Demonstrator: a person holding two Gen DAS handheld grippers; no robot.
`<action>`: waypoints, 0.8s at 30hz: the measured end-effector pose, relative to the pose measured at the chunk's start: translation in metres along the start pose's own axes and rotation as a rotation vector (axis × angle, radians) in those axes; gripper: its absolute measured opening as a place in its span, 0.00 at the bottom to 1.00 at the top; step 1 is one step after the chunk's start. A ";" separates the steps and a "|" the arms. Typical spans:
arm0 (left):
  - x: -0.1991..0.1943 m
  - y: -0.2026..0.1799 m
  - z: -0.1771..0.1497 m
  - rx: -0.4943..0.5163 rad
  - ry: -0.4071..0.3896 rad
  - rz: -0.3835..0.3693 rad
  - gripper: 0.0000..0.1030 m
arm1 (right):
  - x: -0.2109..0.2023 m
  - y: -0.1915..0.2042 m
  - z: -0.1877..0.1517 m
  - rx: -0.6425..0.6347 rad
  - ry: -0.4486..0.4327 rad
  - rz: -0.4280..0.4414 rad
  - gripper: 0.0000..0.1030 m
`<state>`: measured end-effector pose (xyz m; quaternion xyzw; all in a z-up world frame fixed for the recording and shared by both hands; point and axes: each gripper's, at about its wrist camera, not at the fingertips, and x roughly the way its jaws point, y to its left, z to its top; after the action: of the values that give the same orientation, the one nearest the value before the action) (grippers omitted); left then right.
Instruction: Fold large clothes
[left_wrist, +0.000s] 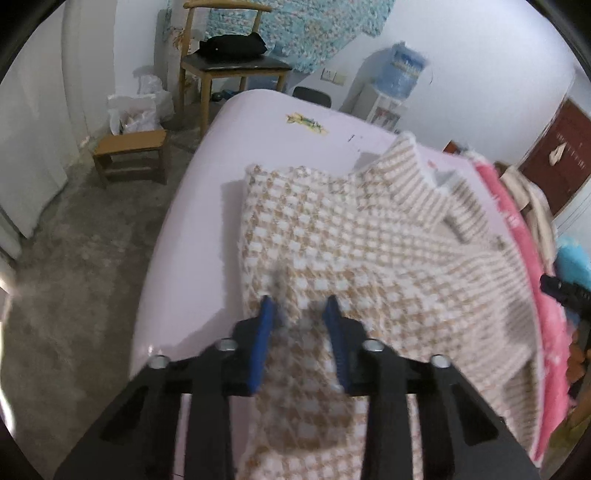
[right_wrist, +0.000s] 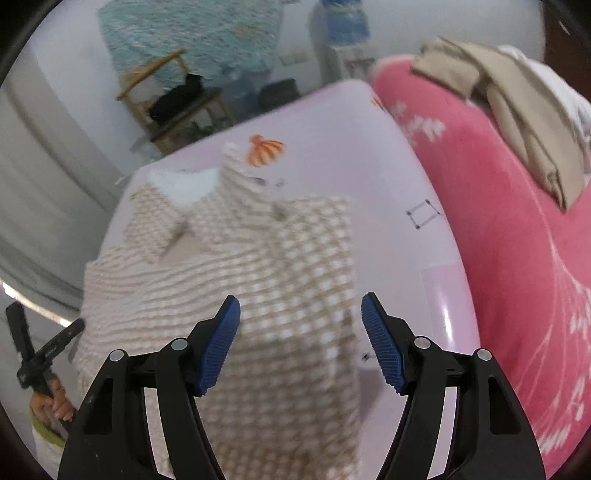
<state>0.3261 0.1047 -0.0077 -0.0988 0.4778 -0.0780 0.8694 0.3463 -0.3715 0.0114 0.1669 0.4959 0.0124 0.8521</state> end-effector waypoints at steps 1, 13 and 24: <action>0.001 0.000 0.000 0.003 0.001 0.006 0.18 | -0.002 -0.003 -0.005 0.008 0.005 0.005 0.62; -0.057 -0.039 0.025 0.092 -0.207 -0.029 0.05 | -0.003 -0.021 -0.007 0.050 -0.119 0.024 0.07; -0.008 -0.010 0.013 0.034 -0.105 0.048 0.05 | 0.010 -0.029 0.002 0.085 -0.122 0.030 0.05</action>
<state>0.3320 0.0980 0.0084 -0.0766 0.4323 -0.0600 0.8965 0.3484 -0.3975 -0.0045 0.2106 0.4404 -0.0061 0.8727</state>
